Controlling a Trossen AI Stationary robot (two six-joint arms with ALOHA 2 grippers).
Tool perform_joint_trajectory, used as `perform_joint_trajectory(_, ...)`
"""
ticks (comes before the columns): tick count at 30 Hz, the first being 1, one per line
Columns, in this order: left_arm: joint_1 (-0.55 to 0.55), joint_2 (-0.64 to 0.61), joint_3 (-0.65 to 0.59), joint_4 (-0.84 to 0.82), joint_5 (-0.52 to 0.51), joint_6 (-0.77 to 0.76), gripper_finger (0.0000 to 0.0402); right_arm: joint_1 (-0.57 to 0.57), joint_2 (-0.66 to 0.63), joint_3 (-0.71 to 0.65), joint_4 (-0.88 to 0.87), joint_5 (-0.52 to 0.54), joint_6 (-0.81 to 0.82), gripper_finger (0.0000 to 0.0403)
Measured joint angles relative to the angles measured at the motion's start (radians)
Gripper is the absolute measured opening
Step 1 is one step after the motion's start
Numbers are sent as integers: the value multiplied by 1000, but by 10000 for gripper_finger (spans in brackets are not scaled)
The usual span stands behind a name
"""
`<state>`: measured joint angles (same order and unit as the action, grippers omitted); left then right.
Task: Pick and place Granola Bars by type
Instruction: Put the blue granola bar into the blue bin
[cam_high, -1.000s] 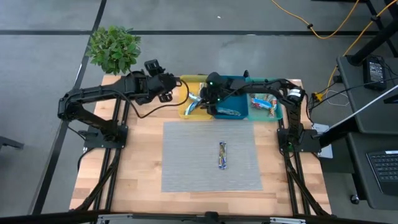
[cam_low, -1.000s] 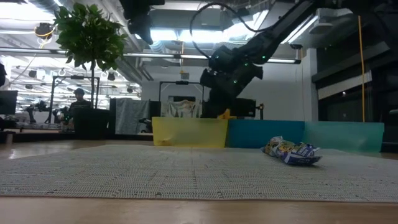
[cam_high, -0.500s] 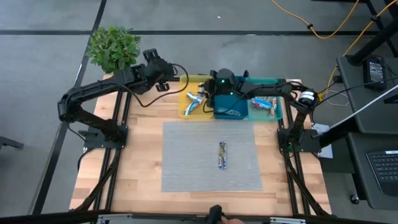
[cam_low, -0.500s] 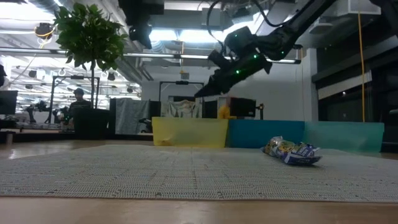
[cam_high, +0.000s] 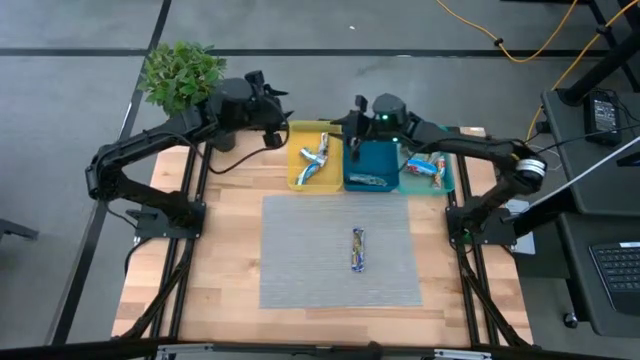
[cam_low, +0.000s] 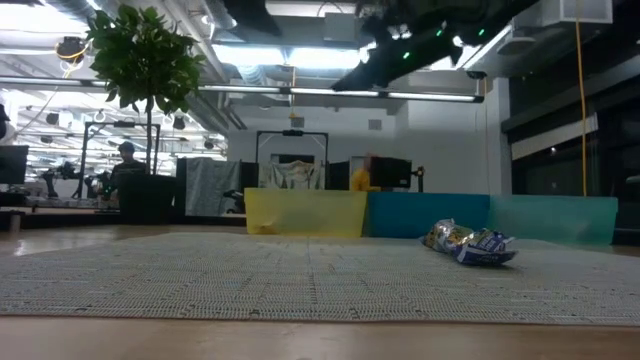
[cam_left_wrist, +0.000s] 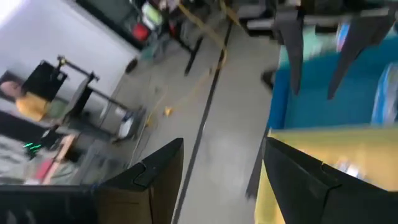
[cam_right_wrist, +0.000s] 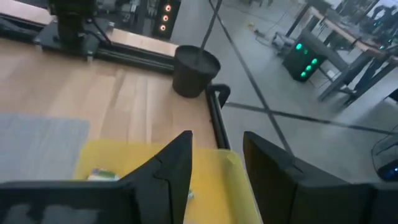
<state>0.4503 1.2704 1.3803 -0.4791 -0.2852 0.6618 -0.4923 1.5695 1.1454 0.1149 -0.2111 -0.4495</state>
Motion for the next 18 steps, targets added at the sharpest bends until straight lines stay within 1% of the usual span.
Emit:
perform_joint_trajectory(4,4,-13,1,13,91,-66,212,0,-99,0,-96,0,2,147)
perform_joint_trajectory(9,3,-11,1,11,125,-103,212,-1,-176,0,-175,0,1,147)
perform_joint_trajectory(12,3,-7,1,11,139,-129,212,-2,-195,0,-204,-1,1,147)
perform_joint_trajectory(13,3,-4,1,12,159,-136,212,-2,-195,0,-213,-1,1,147)
perform_joint_trajectory(14,3,0,1,13,185,-139,212,-2,-196,0,-228,-1,1,147)
perform_joint_trajectory(18,10,39,1,12,363,-112,212,-2,-198,-1,-253,-1,1,147)
